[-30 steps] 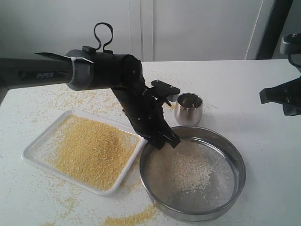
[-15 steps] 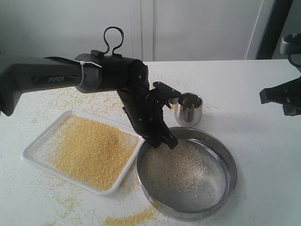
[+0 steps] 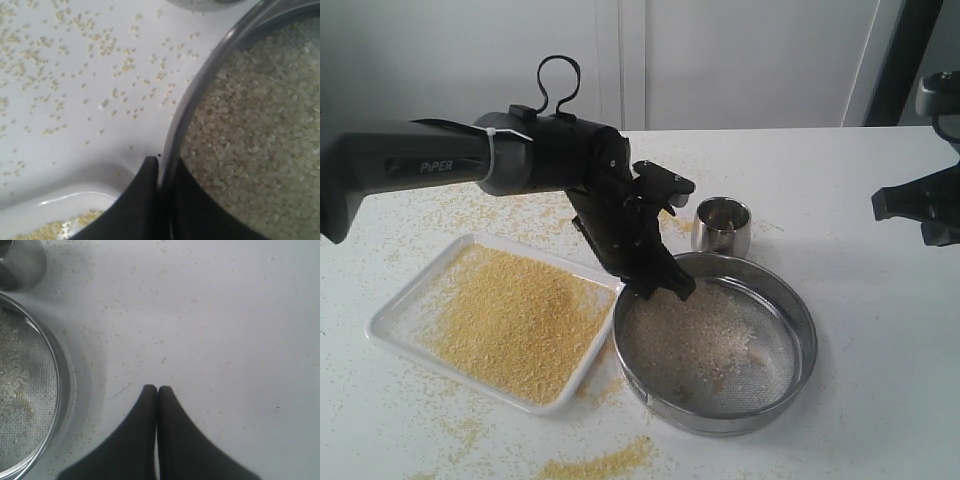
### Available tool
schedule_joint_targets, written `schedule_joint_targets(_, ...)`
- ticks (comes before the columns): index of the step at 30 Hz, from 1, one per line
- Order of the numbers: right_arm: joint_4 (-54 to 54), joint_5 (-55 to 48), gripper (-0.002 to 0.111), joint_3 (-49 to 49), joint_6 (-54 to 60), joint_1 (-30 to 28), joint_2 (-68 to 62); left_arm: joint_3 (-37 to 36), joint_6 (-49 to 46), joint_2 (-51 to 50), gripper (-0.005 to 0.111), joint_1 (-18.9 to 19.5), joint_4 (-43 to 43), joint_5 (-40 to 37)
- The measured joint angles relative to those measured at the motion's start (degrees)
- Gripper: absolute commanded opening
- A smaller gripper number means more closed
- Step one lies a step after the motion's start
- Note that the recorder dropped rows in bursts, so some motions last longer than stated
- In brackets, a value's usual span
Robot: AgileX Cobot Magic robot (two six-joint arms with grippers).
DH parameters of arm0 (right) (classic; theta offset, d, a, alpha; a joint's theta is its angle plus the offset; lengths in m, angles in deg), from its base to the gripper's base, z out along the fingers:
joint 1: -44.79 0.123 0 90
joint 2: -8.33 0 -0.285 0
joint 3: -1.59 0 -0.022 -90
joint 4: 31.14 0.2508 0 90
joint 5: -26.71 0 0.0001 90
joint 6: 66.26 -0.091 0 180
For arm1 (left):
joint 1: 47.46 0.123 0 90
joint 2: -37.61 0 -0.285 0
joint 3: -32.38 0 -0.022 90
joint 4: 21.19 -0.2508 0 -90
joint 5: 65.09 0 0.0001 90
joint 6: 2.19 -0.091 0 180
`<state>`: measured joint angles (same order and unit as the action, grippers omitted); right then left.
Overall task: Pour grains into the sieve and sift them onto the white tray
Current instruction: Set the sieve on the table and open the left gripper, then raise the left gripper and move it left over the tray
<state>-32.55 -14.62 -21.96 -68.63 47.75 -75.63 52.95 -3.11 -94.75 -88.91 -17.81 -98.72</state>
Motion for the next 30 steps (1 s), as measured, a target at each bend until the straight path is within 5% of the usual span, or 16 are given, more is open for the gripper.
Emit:
schedule_joint_targets(4, 0.00, 0.00, 0.000, 0.00, 0.00, 0.00, 0.00, 0.00, 0.25, -0.10, 0.057, 0.00, -0.65, 1.36)
schedule_joint_targets(7, 0.00, 0.00, 0.000, 0.00, 0.00, 0.00, 0.00, 0.00, 0.38, -0.10, 0.066, 0.00, -0.65, 1.36)
schedule_joint_targets(18, 0.00, 0.00, 0.000, 0.00, 0.00, 0.00, 0.00, 0.00, 0.38, 1.22, 0.066, 0.00, -1.78, -4.14)
schedule_joint_targets(22, 0.00, 0.00, 0.000, 0.00, 0.00, 0.00, 0.00, 0.00, 0.38, 4.32, 0.054, 0.00, -3.74, -6.48)
schedule_joint_targets(30, 0.00, 0.00, 0.000, 0.00, 0.00, 0.00, 0.00, 0.00, -2.19, 10.89, 0.000, 0.00, -5.26, -13.97)
